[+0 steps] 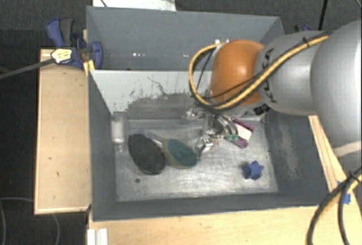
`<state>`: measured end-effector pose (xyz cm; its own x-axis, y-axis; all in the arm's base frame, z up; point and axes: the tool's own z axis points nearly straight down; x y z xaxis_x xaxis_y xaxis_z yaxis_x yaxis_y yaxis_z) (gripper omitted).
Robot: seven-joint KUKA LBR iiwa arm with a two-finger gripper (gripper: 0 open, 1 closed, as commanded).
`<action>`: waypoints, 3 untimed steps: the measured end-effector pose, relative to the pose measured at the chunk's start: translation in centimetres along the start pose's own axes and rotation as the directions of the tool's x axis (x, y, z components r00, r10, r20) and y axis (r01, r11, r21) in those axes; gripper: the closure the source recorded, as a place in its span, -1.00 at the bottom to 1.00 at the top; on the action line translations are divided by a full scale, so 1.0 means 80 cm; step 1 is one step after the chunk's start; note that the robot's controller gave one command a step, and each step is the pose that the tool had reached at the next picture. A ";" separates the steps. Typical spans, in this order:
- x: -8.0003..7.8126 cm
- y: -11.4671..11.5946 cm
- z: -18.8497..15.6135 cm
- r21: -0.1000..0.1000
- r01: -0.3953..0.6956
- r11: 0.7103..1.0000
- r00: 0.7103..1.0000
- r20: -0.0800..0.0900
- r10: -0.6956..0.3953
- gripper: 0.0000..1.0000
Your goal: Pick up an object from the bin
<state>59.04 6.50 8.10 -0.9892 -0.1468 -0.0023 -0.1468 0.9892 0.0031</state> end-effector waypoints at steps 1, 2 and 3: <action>0.077 0.071 0.011 0.002 0.037 0.999 0.999 0.007 -0.037 -1.00; 0.041 0.205 -0.036 0.001 0.155 0.988 0.988 0.001 -0.155 -1.00; 0.096 0.232 0.013 0.008 0.316 0.949 0.949 0.002 -0.316 -1.00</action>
Offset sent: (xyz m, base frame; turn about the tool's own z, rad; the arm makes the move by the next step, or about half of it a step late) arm -0.0700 0.0441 -0.0110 -0.0332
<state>48.71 23.70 7.09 -0.8919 -0.4522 -0.0047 -0.4522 0.8919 -0.0059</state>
